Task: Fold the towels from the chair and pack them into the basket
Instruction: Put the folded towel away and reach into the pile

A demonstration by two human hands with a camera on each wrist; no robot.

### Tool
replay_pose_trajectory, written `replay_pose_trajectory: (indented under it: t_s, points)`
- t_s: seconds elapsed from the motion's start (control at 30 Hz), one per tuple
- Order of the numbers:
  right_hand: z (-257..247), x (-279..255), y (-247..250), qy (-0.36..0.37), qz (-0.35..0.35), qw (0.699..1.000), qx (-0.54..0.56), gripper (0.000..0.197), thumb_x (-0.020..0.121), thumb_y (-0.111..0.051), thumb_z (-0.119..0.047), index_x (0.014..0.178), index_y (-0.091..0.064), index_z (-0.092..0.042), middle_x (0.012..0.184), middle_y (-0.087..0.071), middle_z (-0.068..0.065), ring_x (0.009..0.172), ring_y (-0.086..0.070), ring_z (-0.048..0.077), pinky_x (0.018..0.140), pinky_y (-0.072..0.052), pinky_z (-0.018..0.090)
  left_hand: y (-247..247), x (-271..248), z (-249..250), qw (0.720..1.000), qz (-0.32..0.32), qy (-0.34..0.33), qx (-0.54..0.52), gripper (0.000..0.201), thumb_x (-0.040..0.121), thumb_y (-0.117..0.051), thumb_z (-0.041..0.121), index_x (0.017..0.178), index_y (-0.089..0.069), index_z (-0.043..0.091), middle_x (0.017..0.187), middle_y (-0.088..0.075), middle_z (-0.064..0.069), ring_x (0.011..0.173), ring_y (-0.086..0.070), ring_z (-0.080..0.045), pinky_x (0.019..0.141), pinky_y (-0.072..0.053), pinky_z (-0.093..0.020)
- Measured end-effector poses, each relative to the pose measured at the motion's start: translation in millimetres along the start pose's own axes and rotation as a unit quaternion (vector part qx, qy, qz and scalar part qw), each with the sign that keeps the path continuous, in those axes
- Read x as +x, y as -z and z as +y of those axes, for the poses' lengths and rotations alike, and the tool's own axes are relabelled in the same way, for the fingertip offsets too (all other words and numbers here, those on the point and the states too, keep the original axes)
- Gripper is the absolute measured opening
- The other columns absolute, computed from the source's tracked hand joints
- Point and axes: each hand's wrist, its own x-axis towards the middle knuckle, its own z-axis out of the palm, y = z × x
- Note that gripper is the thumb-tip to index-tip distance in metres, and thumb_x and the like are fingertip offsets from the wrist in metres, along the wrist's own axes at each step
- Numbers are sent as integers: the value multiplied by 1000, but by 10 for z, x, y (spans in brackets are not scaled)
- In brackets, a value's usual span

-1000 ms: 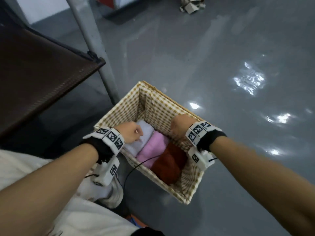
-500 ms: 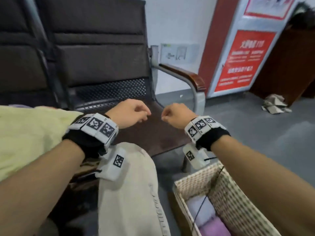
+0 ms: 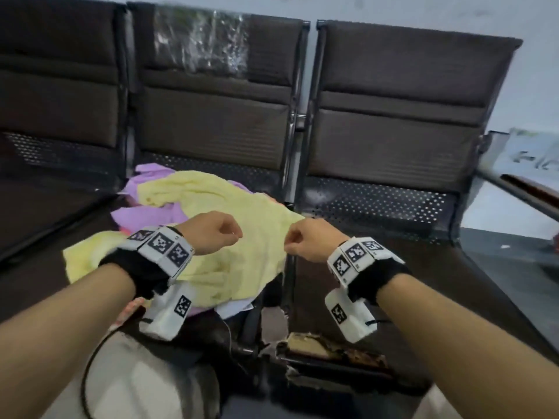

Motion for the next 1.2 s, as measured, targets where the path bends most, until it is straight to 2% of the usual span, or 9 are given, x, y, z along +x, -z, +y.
replay_pose_trajectory:
  t_s: [0.13, 0.27, 0.47, 0.53, 0.63, 0.8, 0.93, 1.1, 1.2]
  points:
    - [-165, 349, -417, 32, -60, 997, 39, 27, 87, -64, -38, 101, -67, -15, 102, -67, -1, 96, -61, 17, 80, -48, 28, -31, -14, -466, 999, 13, 46, -6, 17, 92, -55, 25, 109, -60, 23, 101, -60, 7, 97, -56, -11, 79, -38, -21]
    - [-330, 567, -769, -15, -71, 996, 51, 51, 79, -62, -62, 99, -58, -15, 98, -63, 0, 89, -59, 19, 80, -50, 36, -134, 40, -677, 998, -45, 48, 21, 29, 91, -57, 30, 118, -55, 22, 100, -58, 8, 96, -55, -12, 86, -42, -24]
    - [-442, 681, -938, -37, -1, 999, -15, 15, 88, -47, -21, 94, -57, -12, 100, -63, 10, 88, -60, 31, 68, -47, 34, -154, 127, -674, 998, -36, 47, 38, 28, 92, -53, 29, 119, -53, 21, 97, -60, 8, 91, -56, -12, 78, -41, -24]
    - [-425, 659, -913, -60, 10, 998, 23, 21, 86, -54, -36, 90, -55, -15, 95, -63, 7, 85, -61, 28, 68, -47, 34, -144, 124, -623, 998, -32, 44, 32, 29, 93, -52, 29, 120, -52, 20, 98, -59, 7, 90, -56, -12, 77, -40, -23]
    - [-432, 614, -914, -97, -5, 995, -9, 50, 80, -61, -57, 104, -48, -15, 99, -59, 4, 84, -58, 24, 68, -46, 34, -144, 100, -514, 998, -40, 40, 39, 29, 94, -51, 30, 121, -52, 21, 100, -58, 6, 89, -54, -12, 77, -39, -22]
    - [-521, 594, -1034, -91, 21, 995, -32, 16, 89, -48, -16, 101, -55, -9, 106, -60, 12, 85, -57, 30, 70, -46, 33, -176, -29, -434, 998, -17, 40, 40, 30, 93, -51, 28, 122, -52, 21, 109, -62, 2, 91, -53, -12, 79, -38, -22]
    - [-511, 428, -857, -61, 53, 997, 10, 11, 89, -49, -15, 90, -57, -8, 97, -62, 13, 84, -59, 30, 68, -46, 33, -141, -92, -421, 999, 32, 30, 28, 35, 92, -53, 24, 126, -50, 19, 115, -60, -1, 96, -54, -15, 81, -40, -24]
    - [-339, -20, -342, 46, 161, 974, 150, 13, 89, -58, -11, 79, -51, -16, 79, -57, -4, 78, -53, 16, 69, -40, 23, -148, -17, -199, 991, 128, -45, -17, 62, 88, -62, 20, 142, -33, 14, 137, -40, -9, 124, -44, -24, 106, -35, -35]
    - [-184, -279, -33, 84, 222, 934, 265, 13, 91, -56, -3, 81, -51, -9, 71, -49, 0, 69, -47, 15, 64, -39, 27, -224, 62, 22, 987, 123, -100, -18, 54, 86, -65, 28, 135, -46, 14, 131, -51, -7, 120, -48, -23, 104, -37, -36]
